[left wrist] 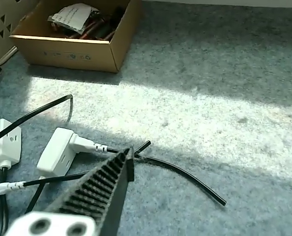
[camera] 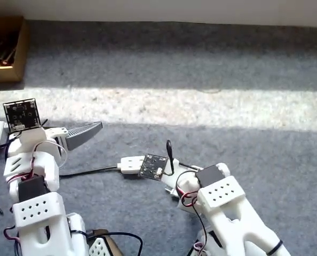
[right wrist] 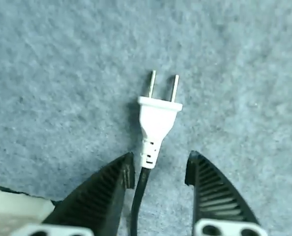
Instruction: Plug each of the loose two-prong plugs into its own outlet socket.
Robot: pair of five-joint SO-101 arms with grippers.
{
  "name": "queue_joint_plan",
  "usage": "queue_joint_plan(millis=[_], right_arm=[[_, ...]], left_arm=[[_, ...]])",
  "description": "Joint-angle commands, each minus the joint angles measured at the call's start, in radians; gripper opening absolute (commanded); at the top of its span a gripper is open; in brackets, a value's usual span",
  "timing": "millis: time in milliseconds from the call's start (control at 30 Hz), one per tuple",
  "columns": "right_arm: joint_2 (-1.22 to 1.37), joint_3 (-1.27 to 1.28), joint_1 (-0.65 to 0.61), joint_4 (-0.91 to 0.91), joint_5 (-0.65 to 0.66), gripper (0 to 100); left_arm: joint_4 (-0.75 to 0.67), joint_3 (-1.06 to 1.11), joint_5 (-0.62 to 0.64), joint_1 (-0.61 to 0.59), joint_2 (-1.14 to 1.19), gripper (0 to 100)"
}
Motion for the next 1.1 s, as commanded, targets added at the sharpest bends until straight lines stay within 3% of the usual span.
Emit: queue_joint_plan(millis=[0,400,533,667,967,1067], right_arm=[[-0.012,-0.050,-0.005,-0.013,0.005,17.7],[0.331,-0.117,-0.004,-0.148,-0.052,17.4],[0.338,-0.134,-0.004,-0.145,-0.048,15.2],[0.338,-0.134,-0.002,-0.140,-0.052,0.0],[0.338,-0.170,0.139,-0.105,-0.055,0.5],[0.306,-0.242,0.130,-0.104,-0.153,0.5]], left_arm=[[0.003,-0.035,0.005,0.013,-0.010,67],[0.005,-0.033,-0.020,-0.012,-0.010,67],[0.003,-0.033,-0.037,-0.027,-0.010,67],[0.003,-0.033,-0.037,-0.021,-0.010,67],[0.003,-0.033,-0.034,-0.019,-0.010,67],[0.005,-0.033,-0.034,-0.019,-0.010,67]])
